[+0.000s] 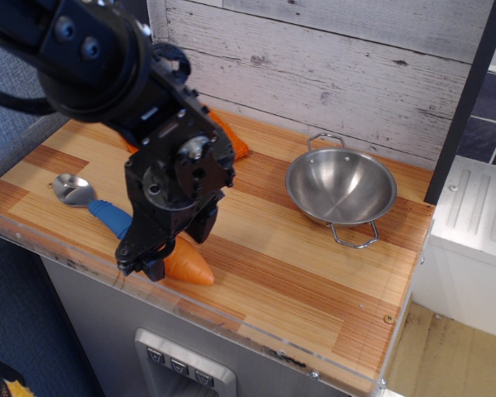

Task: Move carrot to lower edge of table next to blue spoon.

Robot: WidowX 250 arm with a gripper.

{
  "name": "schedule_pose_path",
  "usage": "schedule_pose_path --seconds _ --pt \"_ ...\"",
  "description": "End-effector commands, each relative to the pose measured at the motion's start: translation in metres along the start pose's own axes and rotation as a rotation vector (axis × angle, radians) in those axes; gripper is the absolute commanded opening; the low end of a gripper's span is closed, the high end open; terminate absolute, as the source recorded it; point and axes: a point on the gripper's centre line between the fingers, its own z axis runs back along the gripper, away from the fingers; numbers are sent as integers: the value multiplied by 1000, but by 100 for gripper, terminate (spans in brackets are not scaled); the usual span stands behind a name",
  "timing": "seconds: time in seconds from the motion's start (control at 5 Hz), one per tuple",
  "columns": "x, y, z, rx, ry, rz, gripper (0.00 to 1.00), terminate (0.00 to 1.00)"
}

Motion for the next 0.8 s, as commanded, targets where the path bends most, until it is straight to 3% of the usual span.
schedule_pose_path --seconds 0.0,0.2,0.4,0.6 --pt "12 7 12 -23 -18 28 100 0" --pt "25 6 21 -44 -18 52 100 0" --pt "38 1 43 -105 -43 52 100 0" --pt "54 -5 78 -169 -91 89 100 0"
